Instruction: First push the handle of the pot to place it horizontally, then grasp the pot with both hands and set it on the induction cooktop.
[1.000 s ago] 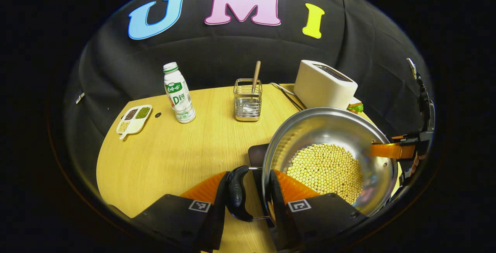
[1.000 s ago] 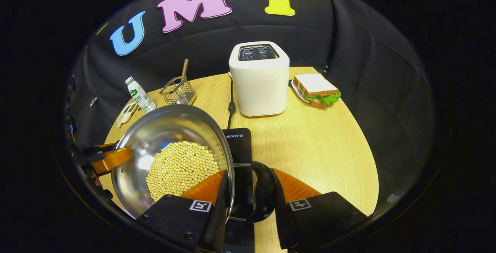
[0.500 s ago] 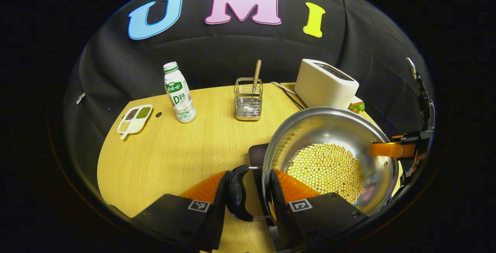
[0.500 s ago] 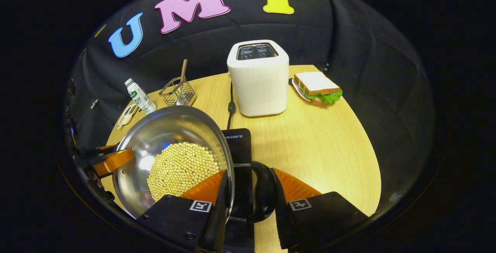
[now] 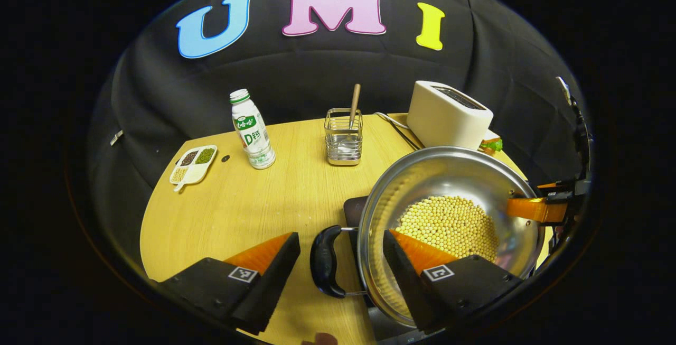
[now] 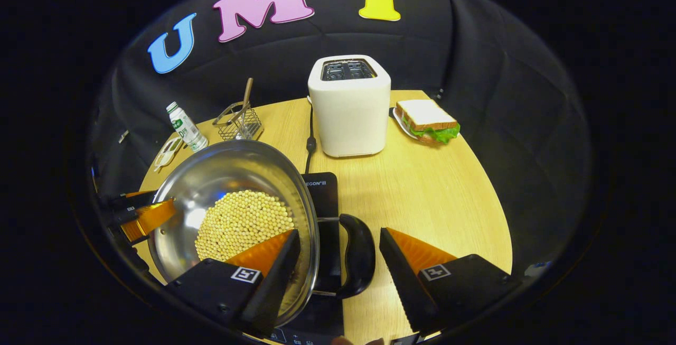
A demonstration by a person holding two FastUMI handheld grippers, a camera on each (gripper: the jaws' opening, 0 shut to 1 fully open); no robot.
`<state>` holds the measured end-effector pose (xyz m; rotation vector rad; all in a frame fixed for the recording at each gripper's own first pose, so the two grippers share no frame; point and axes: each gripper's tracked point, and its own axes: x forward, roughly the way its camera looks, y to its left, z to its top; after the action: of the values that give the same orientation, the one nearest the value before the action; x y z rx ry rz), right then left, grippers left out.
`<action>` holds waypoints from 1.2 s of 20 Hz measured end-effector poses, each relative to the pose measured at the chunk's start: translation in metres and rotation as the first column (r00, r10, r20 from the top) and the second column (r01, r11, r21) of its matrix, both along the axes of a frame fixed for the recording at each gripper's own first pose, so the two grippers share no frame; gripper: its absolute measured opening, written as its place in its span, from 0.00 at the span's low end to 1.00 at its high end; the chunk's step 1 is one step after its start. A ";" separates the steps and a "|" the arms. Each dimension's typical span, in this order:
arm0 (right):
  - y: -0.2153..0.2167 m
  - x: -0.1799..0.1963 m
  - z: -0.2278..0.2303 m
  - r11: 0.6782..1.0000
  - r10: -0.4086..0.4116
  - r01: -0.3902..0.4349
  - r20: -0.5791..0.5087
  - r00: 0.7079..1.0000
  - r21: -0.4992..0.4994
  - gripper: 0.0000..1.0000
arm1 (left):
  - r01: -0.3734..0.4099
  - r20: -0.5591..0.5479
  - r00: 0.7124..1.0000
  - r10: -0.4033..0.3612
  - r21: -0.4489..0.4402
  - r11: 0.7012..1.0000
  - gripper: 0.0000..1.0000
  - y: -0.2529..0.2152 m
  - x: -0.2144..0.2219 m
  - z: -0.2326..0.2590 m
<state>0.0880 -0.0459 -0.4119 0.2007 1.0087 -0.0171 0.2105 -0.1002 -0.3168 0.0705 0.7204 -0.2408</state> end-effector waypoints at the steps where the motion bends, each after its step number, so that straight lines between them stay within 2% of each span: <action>1: 0.000 0.000 0.002 1.000 -0.001 0.001 0.007 1.000 -0.005 0.96 | 0.008 -0.002 1.000 -0.008 0.000 1.000 0.98 -0.002 -0.002 0.001; 3: 0.000 -0.001 0.008 1.000 -0.005 0.005 0.018 1.000 -0.009 0.99 | 0.010 0.005 1.000 -0.010 0.008 1.000 0.98 0.000 -0.004 0.005; 11: -0.007 -0.003 0.058 0.999 -0.041 0.042 0.150 0.988 -0.003 0.99 | -0.004 0.072 0.997 0.004 -0.005 1.000 0.98 0.009 -0.024 0.042; 19: -0.016 -0.019 0.131 0.996 -0.056 0.074 0.311 0.949 -0.045 0.99 | -0.002 0.182 0.983 0.011 -0.052 0.999 0.98 0.023 -0.061 0.104; 24: -0.006 -0.031 0.183 0.994 -0.055 0.088 0.415 0.908 -0.060 0.99 | 0.021 0.282 0.959 0.003 -0.082 0.996 0.98 0.037 -0.082 0.148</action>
<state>0.0568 -0.0520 -0.2288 0.1613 0.5753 -0.0776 0.1281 -0.0635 -0.1685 0.0267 0.4249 -0.2639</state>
